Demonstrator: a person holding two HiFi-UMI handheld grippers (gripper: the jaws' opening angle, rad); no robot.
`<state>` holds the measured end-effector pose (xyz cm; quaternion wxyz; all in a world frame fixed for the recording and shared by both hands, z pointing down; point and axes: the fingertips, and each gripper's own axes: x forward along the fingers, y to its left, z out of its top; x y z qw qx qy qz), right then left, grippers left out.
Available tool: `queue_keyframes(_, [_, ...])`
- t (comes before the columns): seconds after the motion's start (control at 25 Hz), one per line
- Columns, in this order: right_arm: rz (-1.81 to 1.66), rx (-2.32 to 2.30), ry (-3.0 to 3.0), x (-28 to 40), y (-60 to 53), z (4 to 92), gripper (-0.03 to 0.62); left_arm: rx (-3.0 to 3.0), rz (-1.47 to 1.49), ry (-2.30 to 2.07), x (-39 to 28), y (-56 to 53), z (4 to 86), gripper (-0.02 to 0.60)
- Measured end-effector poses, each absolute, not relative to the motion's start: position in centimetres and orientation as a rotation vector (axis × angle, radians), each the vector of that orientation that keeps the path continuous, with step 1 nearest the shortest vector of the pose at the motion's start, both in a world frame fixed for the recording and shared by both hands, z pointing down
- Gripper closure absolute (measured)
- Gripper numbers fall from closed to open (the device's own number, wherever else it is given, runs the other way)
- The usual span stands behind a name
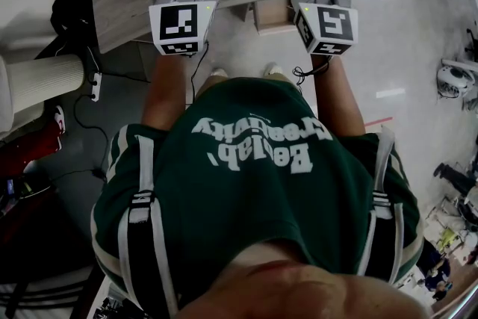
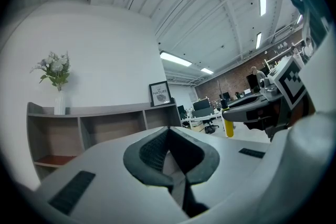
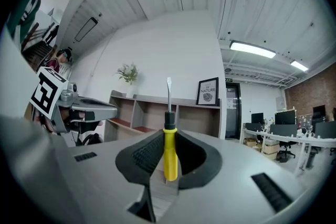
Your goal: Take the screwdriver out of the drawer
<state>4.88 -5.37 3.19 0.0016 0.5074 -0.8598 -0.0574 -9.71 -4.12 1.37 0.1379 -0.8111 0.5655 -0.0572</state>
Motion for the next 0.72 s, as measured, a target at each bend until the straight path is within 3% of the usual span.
queue_keyframes(0.72, [-0.169,1.575,-2.712,5.5,-4.3,4.8,0.513,-2.338,-0.152,1.628,-8.4,-3.2,2.2,0.565])
